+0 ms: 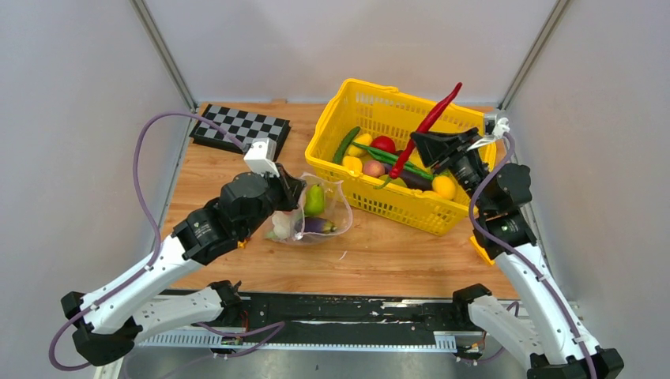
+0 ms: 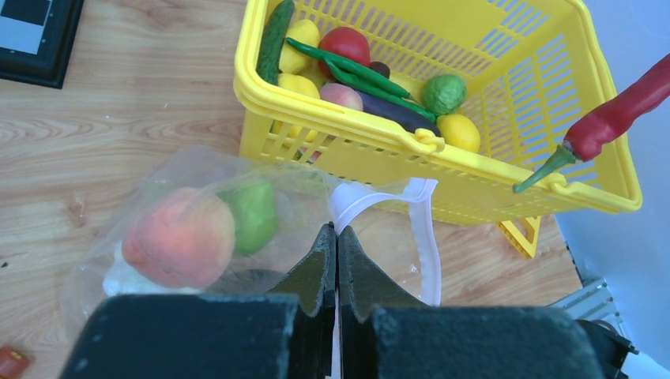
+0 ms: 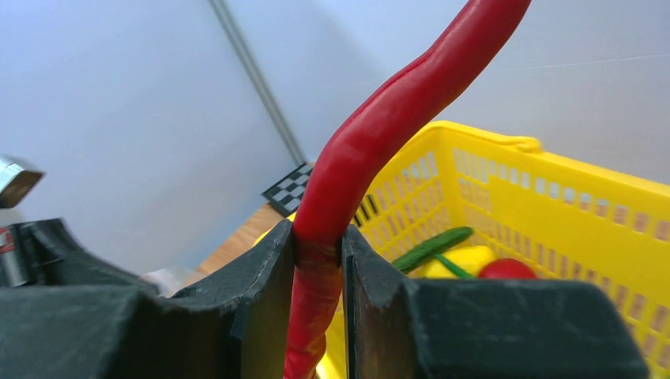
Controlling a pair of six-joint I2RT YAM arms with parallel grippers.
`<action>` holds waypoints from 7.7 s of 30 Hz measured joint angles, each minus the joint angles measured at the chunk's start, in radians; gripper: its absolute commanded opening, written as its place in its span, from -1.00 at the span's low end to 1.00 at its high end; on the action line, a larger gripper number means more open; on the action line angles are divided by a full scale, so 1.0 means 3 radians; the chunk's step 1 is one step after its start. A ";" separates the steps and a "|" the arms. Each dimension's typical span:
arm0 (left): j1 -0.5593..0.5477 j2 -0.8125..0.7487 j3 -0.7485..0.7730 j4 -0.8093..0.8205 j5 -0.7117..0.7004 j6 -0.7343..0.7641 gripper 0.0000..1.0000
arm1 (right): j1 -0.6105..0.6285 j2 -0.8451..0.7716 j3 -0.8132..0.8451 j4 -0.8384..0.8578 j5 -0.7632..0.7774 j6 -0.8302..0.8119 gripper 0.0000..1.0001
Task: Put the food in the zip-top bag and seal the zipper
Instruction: Place the fake vegetable in the zipper food storage bag, then adjust the fake vegetable in the zipper food storage bag, then pick up the fake fruit from the bin.
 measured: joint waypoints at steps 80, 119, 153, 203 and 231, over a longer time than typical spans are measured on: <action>0.0136 0.0175 0.0009 0.0290 0.0264 -0.0184 -1.00 | 0.1939 0.1119 0.0853 -0.0907 0.0130 -0.0842 -0.16; 0.0136 0.0228 0.0009 0.0291 0.0314 -0.0184 -1.00 | 0.1938 0.1307 0.1003 -0.2419 -0.0629 -0.1237 -1.00; 0.0136 0.0235 0.0009 0.0291 0.0347 -0.0184 -1.00 | 0.1712 0.1781 0.0652 -0.1264 -0.1062 -0.0628 -1.00; 0.0136 0.0235 0.0003 0.0317 0.0362 -0.0234 -1.00 | 0.1743 0.0509 0.0423 -0.1015 0.0100 -0.1105 0.65; 0.0136 0.0197 -0.0024 0.0317 0.0359 -0.0233 -1.00 | 0.0148 0.1109 0.0655 -0.2288 0.1275 -0.0394 0.98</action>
